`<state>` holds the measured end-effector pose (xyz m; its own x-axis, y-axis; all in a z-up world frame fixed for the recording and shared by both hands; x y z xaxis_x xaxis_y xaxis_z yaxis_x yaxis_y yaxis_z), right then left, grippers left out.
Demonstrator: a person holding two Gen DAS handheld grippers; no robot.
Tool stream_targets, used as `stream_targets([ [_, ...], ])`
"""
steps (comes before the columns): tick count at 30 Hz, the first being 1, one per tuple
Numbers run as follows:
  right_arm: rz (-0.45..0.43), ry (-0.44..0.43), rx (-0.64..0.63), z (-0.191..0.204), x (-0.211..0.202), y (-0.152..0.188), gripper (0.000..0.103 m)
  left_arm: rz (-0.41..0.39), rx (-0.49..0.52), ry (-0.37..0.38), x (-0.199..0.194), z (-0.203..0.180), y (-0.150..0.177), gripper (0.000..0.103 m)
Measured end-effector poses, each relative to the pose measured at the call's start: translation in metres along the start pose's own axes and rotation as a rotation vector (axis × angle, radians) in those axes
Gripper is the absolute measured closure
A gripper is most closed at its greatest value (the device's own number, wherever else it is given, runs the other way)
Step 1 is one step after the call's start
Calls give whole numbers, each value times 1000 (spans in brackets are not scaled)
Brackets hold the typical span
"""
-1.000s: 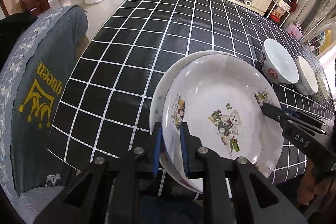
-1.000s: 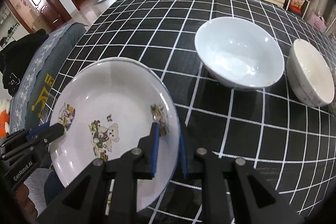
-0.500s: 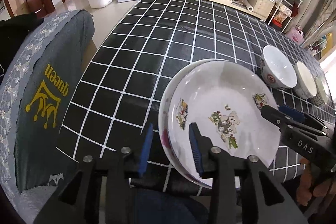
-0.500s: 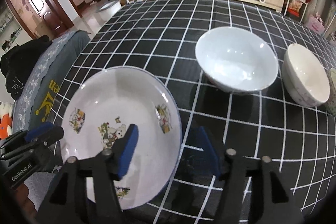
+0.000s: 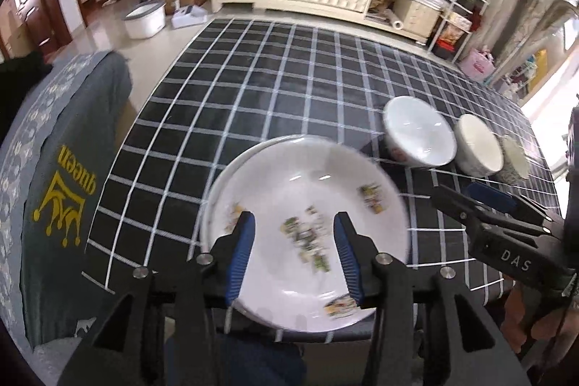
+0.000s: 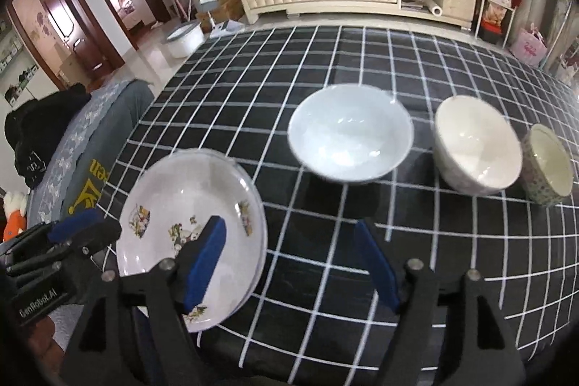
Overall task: Organize plates and bowls
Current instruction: 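Open both grippers off the plate rim and move toward the bowls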
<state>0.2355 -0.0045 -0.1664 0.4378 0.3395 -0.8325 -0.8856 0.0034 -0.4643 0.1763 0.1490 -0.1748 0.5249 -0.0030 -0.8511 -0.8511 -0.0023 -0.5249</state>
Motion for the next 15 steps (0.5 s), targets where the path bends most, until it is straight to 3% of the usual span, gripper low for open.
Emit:
stream_targets([
  [8, -57, 18, -9, -25, -26, -37, 25, -44, 99, 35, -2, -49, -45, 44],
  [15, -46, 9, -18, -50, -20, -65, 25, -53, 164, 49, 13, -80, -85, 43],
])
Point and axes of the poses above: each gripper's, at about its wrist camera, not at the fingertips, and x roughly the way its jaws point, z to its left, y to its underside, the point moved 10 cm from there along x, roughly the way its jaws point, and after that the axes turned 13 degrees about x, right-handed, at the moved point
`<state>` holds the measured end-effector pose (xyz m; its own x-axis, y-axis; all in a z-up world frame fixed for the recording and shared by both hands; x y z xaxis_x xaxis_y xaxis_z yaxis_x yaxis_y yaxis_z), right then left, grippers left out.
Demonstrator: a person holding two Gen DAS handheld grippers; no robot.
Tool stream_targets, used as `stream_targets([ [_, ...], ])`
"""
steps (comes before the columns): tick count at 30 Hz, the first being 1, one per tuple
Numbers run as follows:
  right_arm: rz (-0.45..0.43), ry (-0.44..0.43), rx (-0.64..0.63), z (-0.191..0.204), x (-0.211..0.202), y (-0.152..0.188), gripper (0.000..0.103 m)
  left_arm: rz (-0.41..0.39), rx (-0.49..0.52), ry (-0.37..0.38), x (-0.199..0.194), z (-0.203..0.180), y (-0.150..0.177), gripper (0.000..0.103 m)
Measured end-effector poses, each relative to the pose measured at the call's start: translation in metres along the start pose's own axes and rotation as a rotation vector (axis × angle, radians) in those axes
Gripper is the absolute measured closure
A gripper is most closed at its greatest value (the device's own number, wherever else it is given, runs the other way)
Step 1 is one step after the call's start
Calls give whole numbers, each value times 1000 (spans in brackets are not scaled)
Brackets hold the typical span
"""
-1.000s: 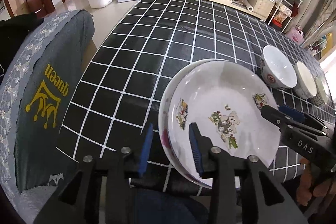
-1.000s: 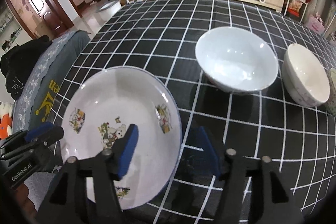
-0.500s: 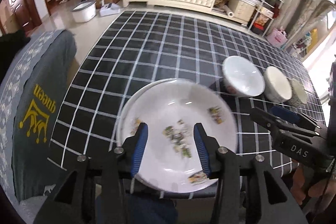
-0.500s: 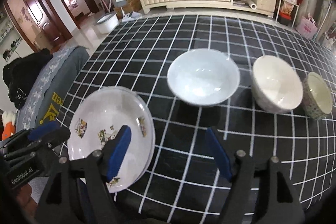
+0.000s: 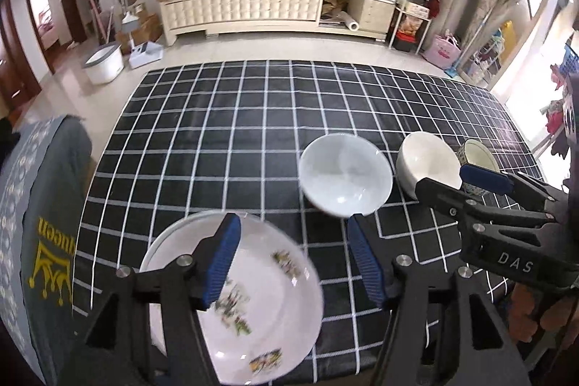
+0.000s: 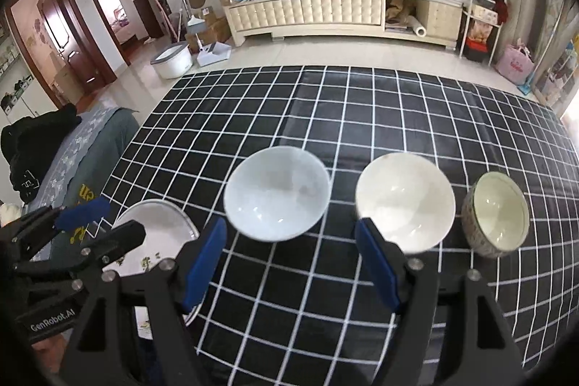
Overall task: Organize plates and bowls
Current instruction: 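Open both grippers off the plate rim and move toward the bowls, then grip the plain white bowl rim with both grippers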
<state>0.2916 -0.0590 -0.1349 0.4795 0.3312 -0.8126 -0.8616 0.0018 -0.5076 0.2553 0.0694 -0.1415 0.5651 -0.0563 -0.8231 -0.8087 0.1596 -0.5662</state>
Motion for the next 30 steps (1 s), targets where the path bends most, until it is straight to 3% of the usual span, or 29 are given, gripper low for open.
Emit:
stream_targets([
  [4, 22, -24, -24, -9, 10, -13, 25, 21, 3, 14, 18, -4, -17, 43],
  [10, 51, -7, -158, -3, 39, -30, 26, 66, -3, 27, 54, 0, -30, 44],
  [14, 83, -9, -202, -2, 61, -31, 46, 105, -17, 65, 77, 2, -30, 55],
  [16, 125, -19, -195, -6, 76, -29, 57, 122, -32, 95, 88, 2, -28, 56],
  [24, 201, 11, -201, -10, 111, -23, 59, 209, -39, 129, 127, -2, -16, 79],
  [30, 252, 39, -155, -19, 126, -9, 70, 239, -60, 153, 140, -4, -7, 84],
])
Point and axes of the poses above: each gripper's, at about its wrist camera, not at the fingertips, and x roughly the way its jaws point, z to its left, y to its underside, the point moved 10 cm from there along x, roughly the way its jaws point, and after that the axes turned 13 degrees about x, right-handed, at the moved point
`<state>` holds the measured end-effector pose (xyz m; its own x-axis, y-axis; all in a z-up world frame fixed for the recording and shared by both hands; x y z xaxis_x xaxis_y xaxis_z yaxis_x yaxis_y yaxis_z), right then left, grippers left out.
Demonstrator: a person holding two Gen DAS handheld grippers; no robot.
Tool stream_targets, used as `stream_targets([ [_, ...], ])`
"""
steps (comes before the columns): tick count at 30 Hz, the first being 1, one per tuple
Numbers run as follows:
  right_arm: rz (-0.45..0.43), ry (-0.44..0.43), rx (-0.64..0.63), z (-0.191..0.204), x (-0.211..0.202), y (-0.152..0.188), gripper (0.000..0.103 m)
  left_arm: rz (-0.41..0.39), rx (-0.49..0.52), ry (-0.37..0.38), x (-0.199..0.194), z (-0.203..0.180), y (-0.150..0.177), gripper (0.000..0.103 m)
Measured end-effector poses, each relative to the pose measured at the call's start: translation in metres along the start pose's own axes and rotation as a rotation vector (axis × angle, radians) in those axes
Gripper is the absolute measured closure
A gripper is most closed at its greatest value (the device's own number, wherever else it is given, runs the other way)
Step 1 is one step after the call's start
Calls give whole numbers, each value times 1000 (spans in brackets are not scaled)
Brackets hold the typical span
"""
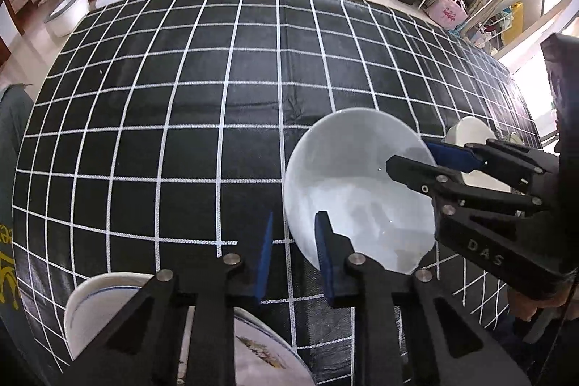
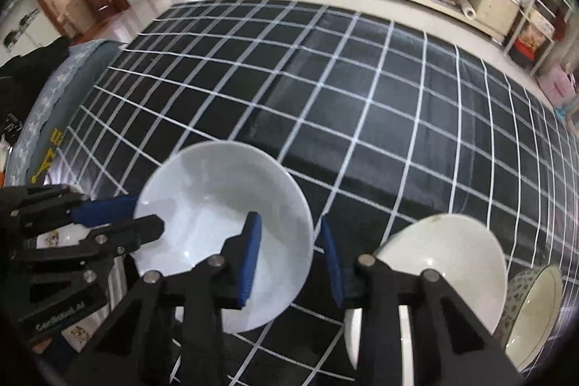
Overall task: Organize plates and bowls
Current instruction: 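Grip the plain white bowl rim with both grippers, then lift the plain white bowl and lower it beside the plate stack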
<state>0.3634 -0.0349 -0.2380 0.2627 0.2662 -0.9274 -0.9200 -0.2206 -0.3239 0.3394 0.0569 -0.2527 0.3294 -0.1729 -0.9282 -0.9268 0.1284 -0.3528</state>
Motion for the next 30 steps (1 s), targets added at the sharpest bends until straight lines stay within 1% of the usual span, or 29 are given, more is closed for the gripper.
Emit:
stream_targets([
  [1, 9, -8, 15, -1, 2, 3, 77, 7, -1, 3, 2, -1, 2, 85],
  [2, 5, 2, 26, -3, 2, 5, 82, 16, -1, 10, 5, -3, 4, 86],
  [5, -15, 32, 46, -8, -1, 8, 89, 13, -6, 16, 5, -7, 7, 90],
  [8, -28, 42, 89, -12, -3, 11, 90, 9, 20, -23, 4, -12, 10, 91],
  [10, -43, 53, 113, -14, -7, 13, 90, 12, 28, -34, 4, -16, 8, 91],
  [14, -74, 50, 166, -18, -22, 19, 90, 13, 13, -11, -2, -28, 15, 92],
  [18, -97, 39, 216, -21, -43, 33, 91, 9, 25, -11, -14, -42, 23, 92],
  [22, -113, 43, 232, -21, -60, 45, 91, -5, 43, -16, -31, -56, 32, 92],
  [23, -117, 44, 237, -21, -63, 48, 91, -5, 48, -13, -36, -55, 37, 92],
  [27, -133, 49, 263, -23, -73, 65, 91, -4, 60, -3, -42, -69, 56, 92],
  [30, -128, 56, 275, -24, -74, 81, 91, 2, 71, -14, -45, -74, 74, 92],
])
Point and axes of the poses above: each gripper's, at about its wrist camera, not at the fingertips, and x roughly the way its jaws point, z to its left, y to its underside, the point moved 10 cm from there along x, roughly the way its jaws point, and after that the axes turned 13 degrees about x, right-handed, at the moved point
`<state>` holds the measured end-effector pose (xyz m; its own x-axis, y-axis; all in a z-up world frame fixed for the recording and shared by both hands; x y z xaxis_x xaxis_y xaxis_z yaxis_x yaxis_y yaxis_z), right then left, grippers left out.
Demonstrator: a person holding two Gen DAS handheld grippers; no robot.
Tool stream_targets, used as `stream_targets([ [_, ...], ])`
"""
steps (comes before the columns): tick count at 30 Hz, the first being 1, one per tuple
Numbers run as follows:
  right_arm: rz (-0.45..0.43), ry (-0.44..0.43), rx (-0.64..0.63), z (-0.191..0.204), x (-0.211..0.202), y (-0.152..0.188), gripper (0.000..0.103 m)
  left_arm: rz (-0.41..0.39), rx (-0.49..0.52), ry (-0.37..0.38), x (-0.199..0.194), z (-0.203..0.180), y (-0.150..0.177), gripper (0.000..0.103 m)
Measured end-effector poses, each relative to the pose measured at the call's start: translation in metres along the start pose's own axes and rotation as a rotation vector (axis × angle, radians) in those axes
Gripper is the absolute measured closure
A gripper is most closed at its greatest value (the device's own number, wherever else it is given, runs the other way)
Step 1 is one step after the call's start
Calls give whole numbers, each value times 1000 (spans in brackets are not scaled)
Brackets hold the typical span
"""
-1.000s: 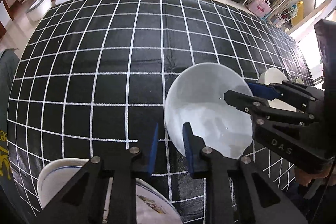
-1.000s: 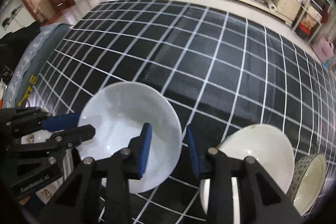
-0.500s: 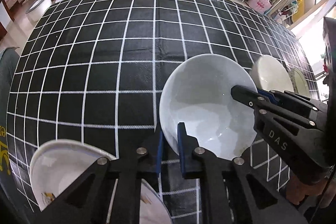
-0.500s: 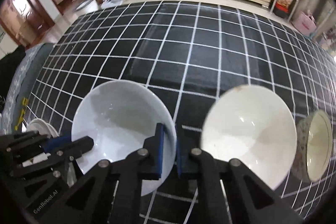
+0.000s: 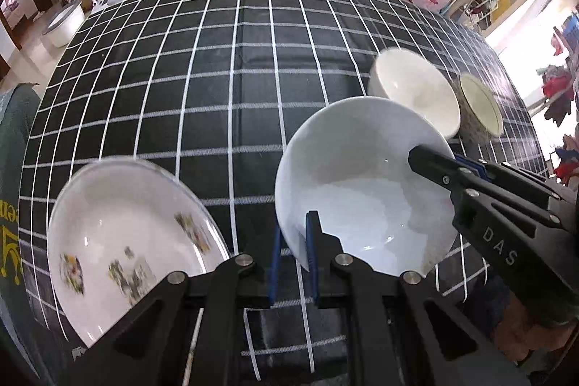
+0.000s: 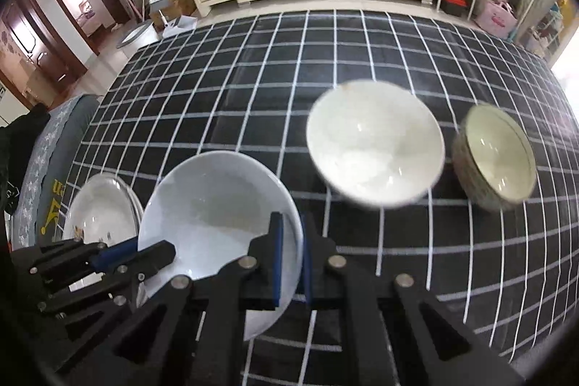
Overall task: Organize plates and bowls
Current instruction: 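Lift the plain white bowl and lower it beside the plate stack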
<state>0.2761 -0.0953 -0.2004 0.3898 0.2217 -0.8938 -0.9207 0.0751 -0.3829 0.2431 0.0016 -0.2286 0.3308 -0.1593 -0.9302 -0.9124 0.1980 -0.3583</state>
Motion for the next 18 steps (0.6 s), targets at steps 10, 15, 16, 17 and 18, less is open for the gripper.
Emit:
stream_targets([
  [10, 36, -1, 26, -14, 2, 44, 91, 33, -10, -6, 3, -19, 41, 92],
  [15, 40, -4, 56, -20, 6, 54, 91, 37, -4, -21, 5, -20, 45, 92],
  [16, 38, -1, 58, -22, 7, 56, 91, 37, -2, -22, 7, -21, 45, 92],
  [17, 37, 3, 60, -24, 7, 57, 91, 35, 1, -22, 7, -22, 44, 92],
  [18, 37, 8, 64, -25, 9, 57, 91, 33, 4, -22, 7, -23, 43, 92],
])
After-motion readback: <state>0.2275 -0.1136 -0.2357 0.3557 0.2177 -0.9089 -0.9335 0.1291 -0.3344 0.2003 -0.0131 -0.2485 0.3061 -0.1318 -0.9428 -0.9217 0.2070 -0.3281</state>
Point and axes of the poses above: each gripper's, at about its wrist camera, not at the fingertips, and x roughly the way its jaws point, z to its left, y to its underside, the point moved 10 cm from there along x, roughly the way its jaws point, and after that the axes turned 13 degrees about x, right-handed, at the moved point
